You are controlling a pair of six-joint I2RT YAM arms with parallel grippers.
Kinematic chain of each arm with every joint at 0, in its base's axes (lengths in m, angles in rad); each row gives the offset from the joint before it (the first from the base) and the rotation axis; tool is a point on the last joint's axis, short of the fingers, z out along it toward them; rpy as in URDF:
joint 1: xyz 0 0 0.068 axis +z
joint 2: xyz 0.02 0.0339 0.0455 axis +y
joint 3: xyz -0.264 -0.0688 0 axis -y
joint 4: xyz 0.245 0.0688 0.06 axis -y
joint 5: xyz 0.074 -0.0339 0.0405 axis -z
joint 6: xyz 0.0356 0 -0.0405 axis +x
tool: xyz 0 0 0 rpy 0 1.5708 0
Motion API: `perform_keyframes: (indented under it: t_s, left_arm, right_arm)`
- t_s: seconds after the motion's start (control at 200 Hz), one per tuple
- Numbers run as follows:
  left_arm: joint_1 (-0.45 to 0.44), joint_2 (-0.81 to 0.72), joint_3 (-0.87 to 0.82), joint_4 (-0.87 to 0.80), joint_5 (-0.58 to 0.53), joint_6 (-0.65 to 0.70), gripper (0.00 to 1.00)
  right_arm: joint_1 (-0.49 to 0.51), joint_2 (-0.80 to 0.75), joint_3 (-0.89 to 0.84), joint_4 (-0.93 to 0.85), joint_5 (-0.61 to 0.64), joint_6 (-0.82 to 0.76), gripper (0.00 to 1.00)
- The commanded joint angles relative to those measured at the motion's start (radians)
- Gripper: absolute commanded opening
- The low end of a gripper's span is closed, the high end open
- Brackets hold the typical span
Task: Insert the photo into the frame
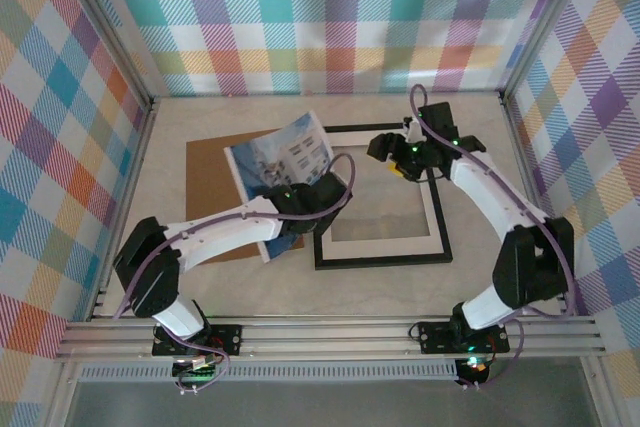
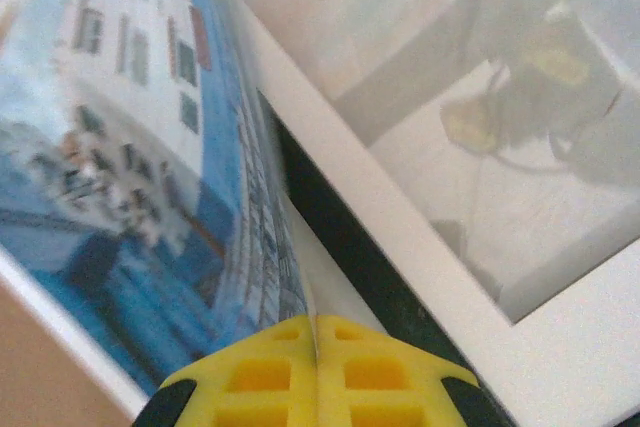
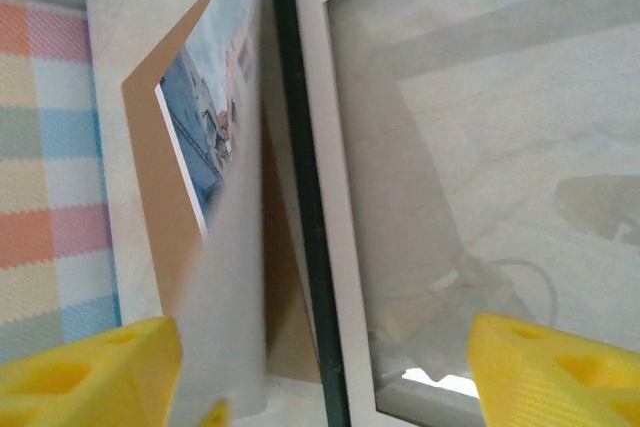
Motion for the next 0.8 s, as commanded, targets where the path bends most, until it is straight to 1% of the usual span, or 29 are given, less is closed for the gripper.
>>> perform_keyframes:
  t_s: [0.0,0.035,0.145,0.215,0.255,0.31,0.37,0.42,0.505,0.615,0.68,0.745,0.795]
  left_arm:
    - [0.021,-0.081,0.160,-0.032,-0.030,0.046,0.00]
    - [0.030,-0.088,0.211,-0.023,-0.025,0.053,0.00]
    - [0.051,-0.108,0.364,0.038,0.021,0.049,0.00]
    - [0.069,-0.136,0.401,0.113,0.051,0.006,0.00]
    - [0.090,-0.158,0.395,0.157,0.072,-0.048,0.00]
    - [0.133,-0.185,0.365,0.213,0.097,-0.138,0.00]
    - [0.178,-0.202,0.318,0.249,0.088,-0.251,0.00]
    - [0.215,-0.202,0.286,0.250,0.081,-0.330,0.00]
    - [0.267,-0.198,0.221,0.228,0.084,-0.504,0.00]
    - [0.275,-0.213,0.061,0.267,0.027,-0.718,0.00]
    - [0.275,-0.223,-0.057,0.322,0.026,-0.872,0.00]
    - [0.273,-0.228,-0.150,0.378,0.031,-1.012,0.00]
    - [0.264,-0.232,-0.203,0.400,0.025,-1.085,0.00]
  right_arm:
    - [-0.011,-0.080,-0.061,0.017,0.067,-0.029,0.83]
    - [-0.015,-0.099,-0.076,0.025,0.077,-0.032,0.85]
    - [-0.021,-0.137,-0.097,0.031,0.097,-0.036,0.85]
    - [-0.023,-0.151,-0.101,0.029,0.094,-0.036,0.86]
    - [-0.023,-0.161,-0.106,0.030,0.093,-0.033,0.86]
    - [-0.024,-0.179,-0.123,0.043,0.088,-0.030,0.86]
    - [-0.024,-0.199,-0.143,0.062,0.081,-0.028,0.88]
    - [-0.023,-0.215,-0.165,0.083,0.072,-0.026,0.89]
    - [-0.024,-0.236,-0.201,0.118,0.055,-0.014,0.90]
    - [-0.024,-0.253,-0.268,0.192,0.008,0.031,0.93]
    - [-0.023,-0.256,-0.309,0.225,-0.007,0.074,1.00]
    - [-0.022,-0.259,-0.347,0.256,-0.003,0.110,0.99]
    - [-0.017,-0.267,-0.384,0.291,-0.007,0.136,0.99]
